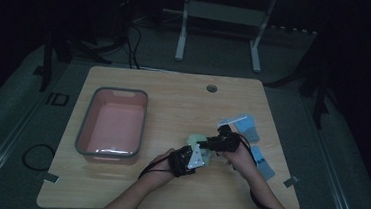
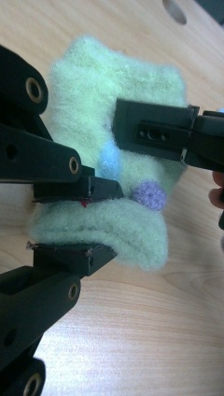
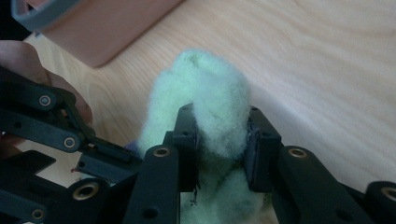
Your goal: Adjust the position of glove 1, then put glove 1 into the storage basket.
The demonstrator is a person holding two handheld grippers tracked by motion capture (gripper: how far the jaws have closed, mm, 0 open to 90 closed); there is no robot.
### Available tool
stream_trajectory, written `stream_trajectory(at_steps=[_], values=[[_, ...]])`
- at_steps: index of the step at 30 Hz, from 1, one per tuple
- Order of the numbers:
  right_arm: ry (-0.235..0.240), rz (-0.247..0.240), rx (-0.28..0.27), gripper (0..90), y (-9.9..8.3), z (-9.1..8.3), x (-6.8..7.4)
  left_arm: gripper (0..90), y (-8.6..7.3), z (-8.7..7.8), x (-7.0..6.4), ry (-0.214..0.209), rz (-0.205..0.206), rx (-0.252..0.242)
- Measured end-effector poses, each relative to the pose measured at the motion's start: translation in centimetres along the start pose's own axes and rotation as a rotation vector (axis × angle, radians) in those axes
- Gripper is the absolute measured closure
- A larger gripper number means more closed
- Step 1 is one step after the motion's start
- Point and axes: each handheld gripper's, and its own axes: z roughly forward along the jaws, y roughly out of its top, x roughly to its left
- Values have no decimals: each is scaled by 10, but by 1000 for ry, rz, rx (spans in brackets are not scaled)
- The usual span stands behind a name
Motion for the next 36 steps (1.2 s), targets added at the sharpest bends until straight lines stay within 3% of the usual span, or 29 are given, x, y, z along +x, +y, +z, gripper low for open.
stream_trajectory(at_steps=[9,21,26,36], values=[[-9,-58,-21,704,26,-4,19,743,8,-28,15,16,24,12],[18,-78,-65,704,59,-6,36,746,16,-63,34,56,65,31],[27,-92,-73,704,69,-3,43,747,15,-75,40,68,70,41],[65,-123,-84,704,105,16,66,747,6,-115,59,107,70,83]])
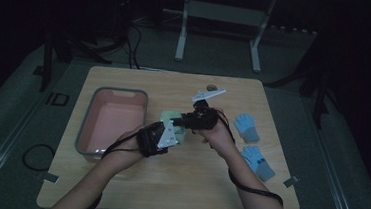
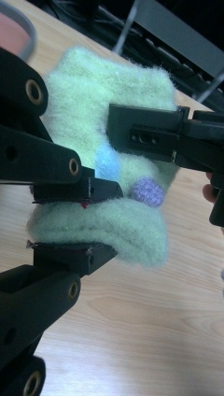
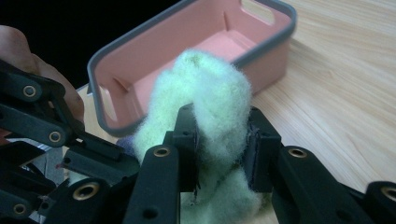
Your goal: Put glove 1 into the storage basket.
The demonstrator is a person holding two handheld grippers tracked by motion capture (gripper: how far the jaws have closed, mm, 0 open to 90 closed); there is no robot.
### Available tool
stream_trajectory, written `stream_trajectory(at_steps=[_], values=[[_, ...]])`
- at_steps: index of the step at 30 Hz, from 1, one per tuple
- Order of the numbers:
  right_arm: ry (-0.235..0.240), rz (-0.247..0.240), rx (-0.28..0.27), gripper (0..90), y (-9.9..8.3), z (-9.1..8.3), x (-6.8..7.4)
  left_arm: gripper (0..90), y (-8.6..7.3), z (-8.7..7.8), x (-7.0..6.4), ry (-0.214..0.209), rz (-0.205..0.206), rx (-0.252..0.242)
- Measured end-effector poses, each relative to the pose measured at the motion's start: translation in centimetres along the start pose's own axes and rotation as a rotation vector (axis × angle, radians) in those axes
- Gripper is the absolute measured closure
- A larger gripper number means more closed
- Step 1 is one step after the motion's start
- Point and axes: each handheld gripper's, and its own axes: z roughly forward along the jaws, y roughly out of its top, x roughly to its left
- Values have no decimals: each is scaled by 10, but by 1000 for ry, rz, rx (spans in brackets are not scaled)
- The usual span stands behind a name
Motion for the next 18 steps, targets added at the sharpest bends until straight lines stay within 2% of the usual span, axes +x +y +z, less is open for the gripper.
stream_trajectory(at_steps=[7,10,13,18], values=[[9,-18,9,704,17,29,15,746,-23,-19,9,24,-23,29],[27,-25,18,704,26,45,22,746,-39,-29,14,31,-46,32],[24,-48,30,704,33,62,32,745,-54,-37,18,35,-58,51],[59,-34,27,704,43,90,42,745,-77,-52,26,38,-88,74]])
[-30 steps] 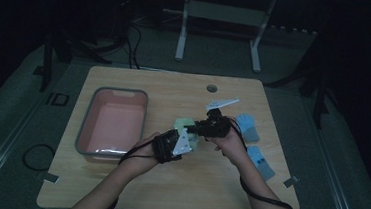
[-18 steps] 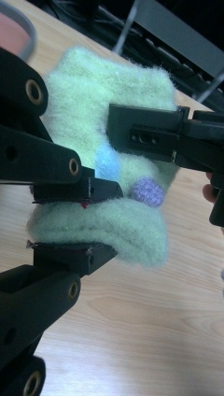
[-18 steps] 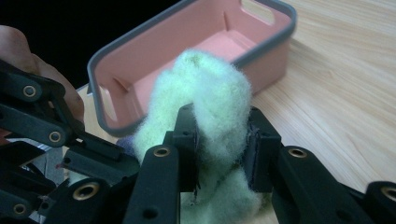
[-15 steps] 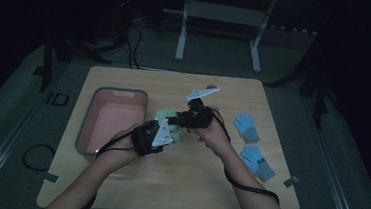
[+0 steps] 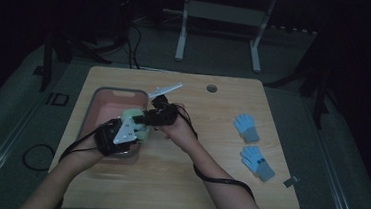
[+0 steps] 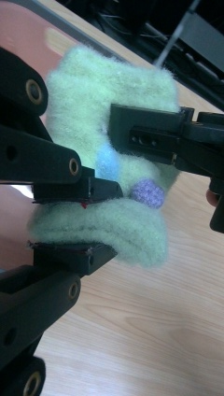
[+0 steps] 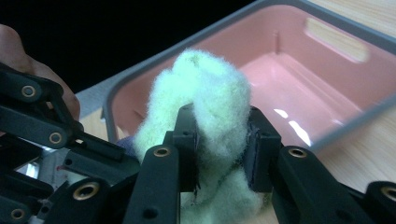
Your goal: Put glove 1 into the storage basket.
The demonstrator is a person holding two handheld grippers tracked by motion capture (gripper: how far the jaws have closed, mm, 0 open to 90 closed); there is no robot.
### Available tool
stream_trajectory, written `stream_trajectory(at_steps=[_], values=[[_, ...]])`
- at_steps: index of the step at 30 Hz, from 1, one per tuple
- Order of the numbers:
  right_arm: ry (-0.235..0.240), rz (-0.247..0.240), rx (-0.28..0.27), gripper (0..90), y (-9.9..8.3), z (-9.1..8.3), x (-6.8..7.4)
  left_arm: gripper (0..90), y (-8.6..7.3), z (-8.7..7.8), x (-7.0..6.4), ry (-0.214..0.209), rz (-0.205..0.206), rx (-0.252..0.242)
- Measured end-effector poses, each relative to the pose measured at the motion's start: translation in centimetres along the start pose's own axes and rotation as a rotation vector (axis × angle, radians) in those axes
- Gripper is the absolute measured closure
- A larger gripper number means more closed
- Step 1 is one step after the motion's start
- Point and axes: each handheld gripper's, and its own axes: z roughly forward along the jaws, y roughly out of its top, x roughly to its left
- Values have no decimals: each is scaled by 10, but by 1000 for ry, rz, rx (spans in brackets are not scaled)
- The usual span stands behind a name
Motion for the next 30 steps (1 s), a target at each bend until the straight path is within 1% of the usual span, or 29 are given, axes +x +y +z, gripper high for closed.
stream_trajectory(at_steps=[6,8,13,16,19,20,21,23,25,26,27,29,30], values=[[22,6,-3,704,12,30,8,745,-20,-10,11,10,-5,41],[24,9,-10,704,14,37,9,745,-27,-12,15,6,-10,49],[37,26,-17,704,17,55,8,744,-41,-13,22,-1,-3,64],[27,35,-8,704,14,62,7,744,-46,-8,22,-3,1,73],[18,48,3,704,9,68,3,744,-52,2,23,-17,-8,80],[18,48,3,704,9,68,3,744,-52,2,23,-17,-8,80],[2,41,21,704,6,73,1,744,-55,9,22,-27,-4,95],[-6,40,32,704,4,77,-1,743,-57,17,22,-35,7,113],[-18,38,50,704,2,81,-4,743,-59,23,22,-36,20,124],[-24,38,58,704,1,83,-6,743,-60,25,22,-43,24,131],[-21,39,56,704,1,84,-6,743,-60,27,23,-42,25,132],[-49,24,67,703,3,85,-6,742,-62,31,27,-61,11,127],[-55,26,72,699,4,86,-6,742,-62,32,29,-67,7,128]])
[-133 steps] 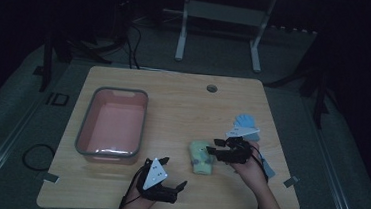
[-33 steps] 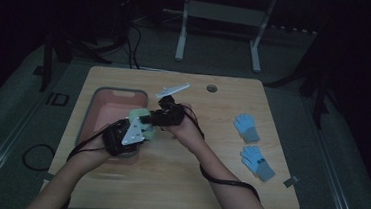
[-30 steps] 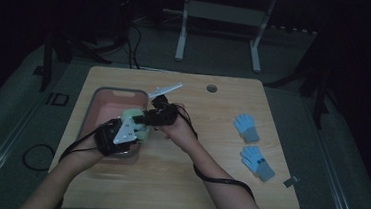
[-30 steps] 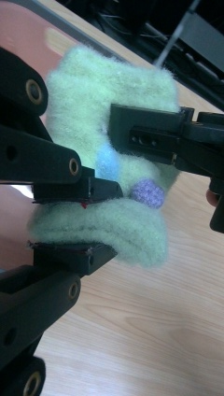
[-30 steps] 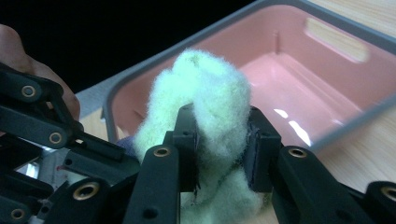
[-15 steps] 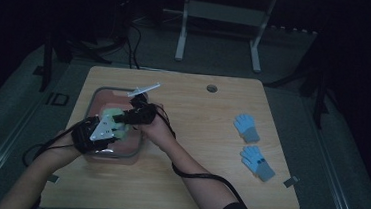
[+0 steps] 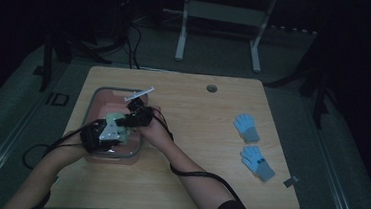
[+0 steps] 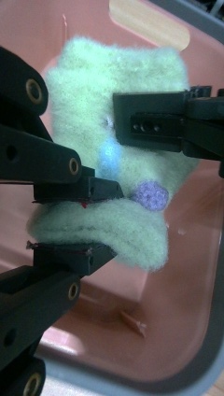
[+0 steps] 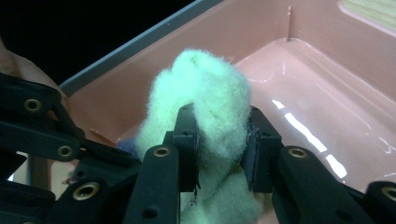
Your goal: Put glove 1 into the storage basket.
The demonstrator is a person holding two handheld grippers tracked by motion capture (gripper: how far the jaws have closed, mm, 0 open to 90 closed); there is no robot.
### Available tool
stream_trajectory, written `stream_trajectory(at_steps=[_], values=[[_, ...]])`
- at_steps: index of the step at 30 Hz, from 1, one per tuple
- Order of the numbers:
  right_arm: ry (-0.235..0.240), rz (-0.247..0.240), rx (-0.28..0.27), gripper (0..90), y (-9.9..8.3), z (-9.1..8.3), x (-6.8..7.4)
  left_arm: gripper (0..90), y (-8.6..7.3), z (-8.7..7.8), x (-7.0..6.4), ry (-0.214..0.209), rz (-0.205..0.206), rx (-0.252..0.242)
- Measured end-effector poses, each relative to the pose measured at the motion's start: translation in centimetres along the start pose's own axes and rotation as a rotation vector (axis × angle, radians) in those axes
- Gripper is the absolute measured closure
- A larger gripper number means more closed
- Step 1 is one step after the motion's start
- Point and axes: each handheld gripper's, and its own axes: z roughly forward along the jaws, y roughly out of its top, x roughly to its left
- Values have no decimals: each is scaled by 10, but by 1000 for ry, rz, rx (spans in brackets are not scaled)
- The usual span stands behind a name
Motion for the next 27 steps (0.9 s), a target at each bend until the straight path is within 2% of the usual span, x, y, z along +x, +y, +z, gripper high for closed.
stream_trajectory(at_steps=[2,4,6,8,9,10,11,13,17,19,20,21,27], values=[[-13,3,3,684,1,0,0,742,-1,3,4,-27,-11,0],[-7,5,10,651,1,-1,-1,736,-1,8,6,-41,-14,13],[-30,-5,26,607,1,-2,-1,728,-1,13,8,-72,-18,33],[-24,18,22,566,1,-3,-4,714,1,17,10,-65,-13,57],[-24,29,29,564,0,-4,-5,696,1,18,11,-74,-25,59],[-31,22,33,554,0,-4,-5,670,1,20,13,-91,-38,71],[-38,9,39,549,-1,-5,-5,635,2,20,13,-92,-38,79],[-25,13,38,538,-2,-6,-5,562,3,21,13,-106,-49,75],[-9,15,27,526,-3,-12,-5,455,6,20,12,-92,-66,83],[-3,3,24,515,-4,-16,-4,410,7,17,13,-77,-97,90],[-3,3,24,515,-4,-16,-4,403,7,17,13,-77,-97,90],[-1,-9,15,515,-4,-23,0,398,7,12,15,-68,-126,78],[11,-21,1,508,-4,-37,3,370,8,-1,12,-57,-155,68]])
